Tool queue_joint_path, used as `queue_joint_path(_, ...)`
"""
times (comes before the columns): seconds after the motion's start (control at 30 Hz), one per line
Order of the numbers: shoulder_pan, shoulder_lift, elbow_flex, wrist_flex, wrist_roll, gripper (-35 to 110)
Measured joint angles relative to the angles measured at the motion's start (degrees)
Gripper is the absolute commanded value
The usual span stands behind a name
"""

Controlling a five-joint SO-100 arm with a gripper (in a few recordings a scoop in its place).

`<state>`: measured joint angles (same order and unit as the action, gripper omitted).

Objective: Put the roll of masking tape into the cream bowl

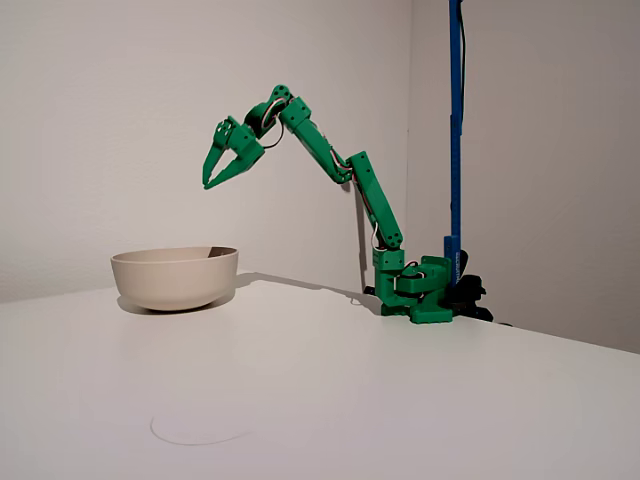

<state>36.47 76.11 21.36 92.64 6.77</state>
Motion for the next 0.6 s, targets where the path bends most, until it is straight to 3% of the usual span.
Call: queue_joint_path(0.6, -33.57, 21.36, 0.0, 9.14, 0.79, -8)
